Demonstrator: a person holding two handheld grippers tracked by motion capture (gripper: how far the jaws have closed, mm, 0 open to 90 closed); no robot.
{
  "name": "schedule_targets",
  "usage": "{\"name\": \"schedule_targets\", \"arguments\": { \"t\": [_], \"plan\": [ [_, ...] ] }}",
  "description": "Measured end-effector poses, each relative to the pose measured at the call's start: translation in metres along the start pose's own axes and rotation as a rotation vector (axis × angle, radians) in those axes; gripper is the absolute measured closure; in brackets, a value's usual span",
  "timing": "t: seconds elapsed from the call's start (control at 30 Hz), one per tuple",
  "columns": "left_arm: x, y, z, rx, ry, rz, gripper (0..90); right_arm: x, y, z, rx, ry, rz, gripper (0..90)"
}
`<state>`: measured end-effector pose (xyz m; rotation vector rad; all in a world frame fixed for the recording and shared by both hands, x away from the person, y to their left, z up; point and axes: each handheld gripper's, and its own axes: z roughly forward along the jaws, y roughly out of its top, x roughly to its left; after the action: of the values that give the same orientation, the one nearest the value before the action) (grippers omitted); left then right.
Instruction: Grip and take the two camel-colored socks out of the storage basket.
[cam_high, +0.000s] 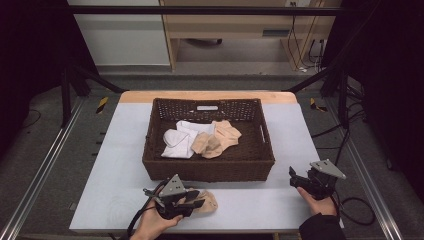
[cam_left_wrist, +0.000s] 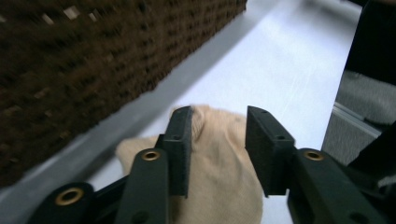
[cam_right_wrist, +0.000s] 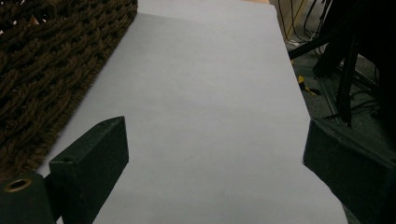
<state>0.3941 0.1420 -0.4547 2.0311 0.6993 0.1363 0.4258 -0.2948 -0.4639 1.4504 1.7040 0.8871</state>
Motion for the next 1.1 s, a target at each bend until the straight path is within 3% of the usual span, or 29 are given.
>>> {"name": "schedule_targets", "arguments": {
  "t": [0.3, 0.53, 0.77, 1.1],
  "plan": [
    [-0.003, 0.025, -0.03, -0.121, 0.04, 0.02, 54.2, 0.0, 0.0, 0.0, 0.003, -0.004, 0.004, 7.0],
    [0.005, 0.049, -0.046, -0.186, 0.085, 0.019, 52.5, 0.0, -0.001, 0.001, 0.003, -0.009, 0.005, 7.0],
    [0.022, 0.087, -0.05, -0.242, 0.145, 0.027, 51.3, -0.001, 0.0, 0.001, 0.0, -0.012, 0.009, 6.9],
    [0.048, 0.132, -0.039, -0.242, 0.208, 0.014, 49.2, -0.002, 0.0, 0.001, -0.002, -0.016, 0.015, 6.8]
  ]
}}
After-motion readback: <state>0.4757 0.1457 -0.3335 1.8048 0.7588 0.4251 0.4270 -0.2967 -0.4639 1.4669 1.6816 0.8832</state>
